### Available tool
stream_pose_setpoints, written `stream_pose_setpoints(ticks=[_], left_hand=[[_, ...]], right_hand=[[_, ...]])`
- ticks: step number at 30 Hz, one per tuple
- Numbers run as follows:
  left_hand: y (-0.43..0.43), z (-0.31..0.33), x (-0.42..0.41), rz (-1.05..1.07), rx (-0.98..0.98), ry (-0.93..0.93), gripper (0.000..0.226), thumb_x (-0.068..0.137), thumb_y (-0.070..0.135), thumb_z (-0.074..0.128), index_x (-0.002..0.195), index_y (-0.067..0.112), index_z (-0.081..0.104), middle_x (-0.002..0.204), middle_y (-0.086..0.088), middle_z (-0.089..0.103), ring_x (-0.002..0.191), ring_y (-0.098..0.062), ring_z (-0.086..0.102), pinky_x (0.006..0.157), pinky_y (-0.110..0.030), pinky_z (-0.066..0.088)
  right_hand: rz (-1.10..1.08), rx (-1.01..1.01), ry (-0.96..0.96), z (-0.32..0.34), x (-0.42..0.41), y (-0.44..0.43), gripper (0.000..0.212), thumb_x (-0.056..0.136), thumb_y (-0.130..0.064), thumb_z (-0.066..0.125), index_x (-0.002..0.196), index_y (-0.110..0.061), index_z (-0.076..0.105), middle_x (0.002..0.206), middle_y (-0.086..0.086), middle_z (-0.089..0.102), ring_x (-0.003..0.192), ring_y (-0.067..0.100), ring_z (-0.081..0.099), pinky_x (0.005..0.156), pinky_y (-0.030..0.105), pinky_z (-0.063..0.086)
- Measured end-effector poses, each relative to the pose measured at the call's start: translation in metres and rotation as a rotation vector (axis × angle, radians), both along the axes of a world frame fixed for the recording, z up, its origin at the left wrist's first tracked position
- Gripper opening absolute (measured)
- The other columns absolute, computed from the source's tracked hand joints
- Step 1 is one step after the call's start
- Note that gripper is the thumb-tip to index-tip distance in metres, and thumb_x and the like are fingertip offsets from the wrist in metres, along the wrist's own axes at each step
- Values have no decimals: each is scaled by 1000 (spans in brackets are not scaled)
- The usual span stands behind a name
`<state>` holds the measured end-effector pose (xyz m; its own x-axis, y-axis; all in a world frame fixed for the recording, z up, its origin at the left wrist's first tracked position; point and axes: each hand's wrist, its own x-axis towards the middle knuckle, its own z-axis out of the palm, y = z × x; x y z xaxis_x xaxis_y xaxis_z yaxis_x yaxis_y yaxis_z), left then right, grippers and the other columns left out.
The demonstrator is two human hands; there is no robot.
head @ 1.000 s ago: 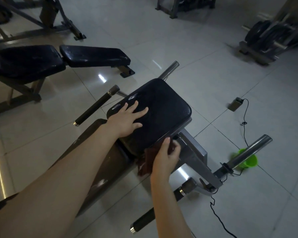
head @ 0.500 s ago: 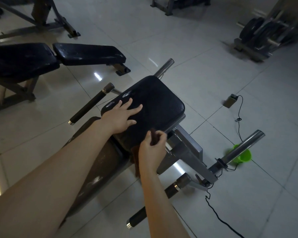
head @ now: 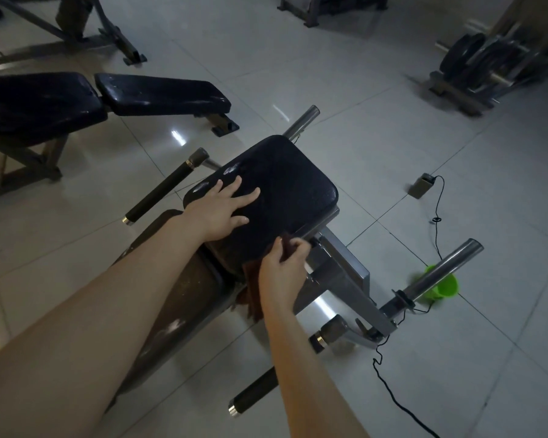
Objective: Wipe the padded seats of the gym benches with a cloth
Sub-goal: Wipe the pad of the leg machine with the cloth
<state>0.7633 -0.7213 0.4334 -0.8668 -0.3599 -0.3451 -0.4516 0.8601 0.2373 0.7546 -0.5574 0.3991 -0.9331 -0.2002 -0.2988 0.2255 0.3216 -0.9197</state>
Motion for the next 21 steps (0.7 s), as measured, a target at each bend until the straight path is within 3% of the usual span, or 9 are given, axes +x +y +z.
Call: stream_pose_setpoints(ticks=[3,5,9,11,15,21], left_hand=[[0,1,0,5,-5,-2,64,102,42,44,151,49,4,164,6,-11,151,-26,-7,120,-52,16],[-1,1,0,8,-14,5,64,102,42,44,151,49,4,164,6,-11,151,-26,-7,121,-52,15],[0,0,-2,1,-9,4,64,102,42,43,151,49,3,164,5,-11,151,-27,-7,121,-53,14],[-1,0,-2,6,-10,-1,65,102,41,44,151,50,3,164,6,-12,151,-27,-7,120,-54,15],[0,-1,-1,4,-12,7,65,102,41,44,151,49,4,164,5,-11,150,-28,-7,120,-55,15],[0,0,-1,15,7,-2,65,102,40,44,151,50,3,164,6,-12,151,-27,-7,121,-52,15]], right_hand=[[108,-32,-33,2,17,9,9,104,-29,47,109,-23,41,94,2,62,66,7,66,55,17,50],[116,-28,-25,7,8,11,11,104,-30,46,111,-22,42,95,1,61,65,4,65,54,15,48],[-118,-49,-25,23,-48,2,14,104,-33,45,112,-24,38,95,-3,55,77,7,57,58,19,41],[-113,-11,-1,26,-56,1,14,104,-32,46,111,-24,36,95,-3,54,77,7,55,57,18,39],[43,73,-33,11,-16,2,14,103,-31,46,111,-27,35,93,-5,55,82,13,64,70,31,56],[309,138,-71,-9,50,13,13,103,-34,45,108,-30,35,88,-3,56,77,14,67,73,34,61]])
